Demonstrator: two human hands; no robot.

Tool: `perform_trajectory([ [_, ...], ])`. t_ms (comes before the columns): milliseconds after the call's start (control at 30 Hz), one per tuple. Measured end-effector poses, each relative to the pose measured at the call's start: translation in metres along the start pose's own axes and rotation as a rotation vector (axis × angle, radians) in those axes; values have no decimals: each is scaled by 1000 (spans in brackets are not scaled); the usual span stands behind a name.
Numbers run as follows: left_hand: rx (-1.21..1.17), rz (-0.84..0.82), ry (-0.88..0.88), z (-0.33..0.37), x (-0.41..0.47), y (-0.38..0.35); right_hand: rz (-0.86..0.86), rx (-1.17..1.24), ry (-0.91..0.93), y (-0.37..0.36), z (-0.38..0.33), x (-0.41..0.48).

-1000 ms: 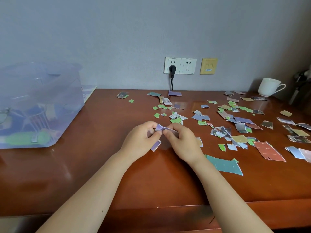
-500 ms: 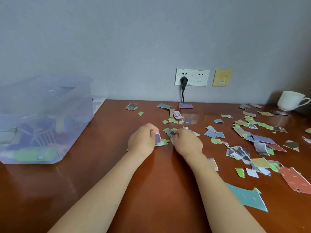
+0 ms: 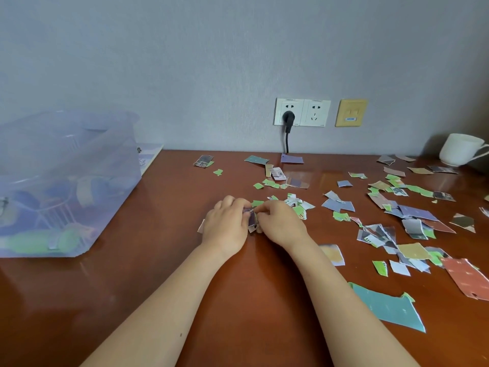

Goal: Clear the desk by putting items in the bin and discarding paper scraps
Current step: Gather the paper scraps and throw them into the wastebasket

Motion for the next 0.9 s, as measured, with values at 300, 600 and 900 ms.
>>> perform_trajectory([
  [300,-427,39,94,-3,-1,3,-43,452,-70,-5,-6,-1],
  [600,-1794,84,676,2,5,29,-102,959,-137,-14,-14,-8],
  [900,-2147,3,776,-7,2,25,-217,568,-41,-20,-25,-14],
])
Point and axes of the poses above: each hand's wrist, its own x-axis towards the middle knuckle, its own y-axis out of the back of the hand, z = x × y, the point moved 3 cm from there along x, towards the middle knuckle, and after that the axes turned 3 degrees about x, right-handed, at the moved point
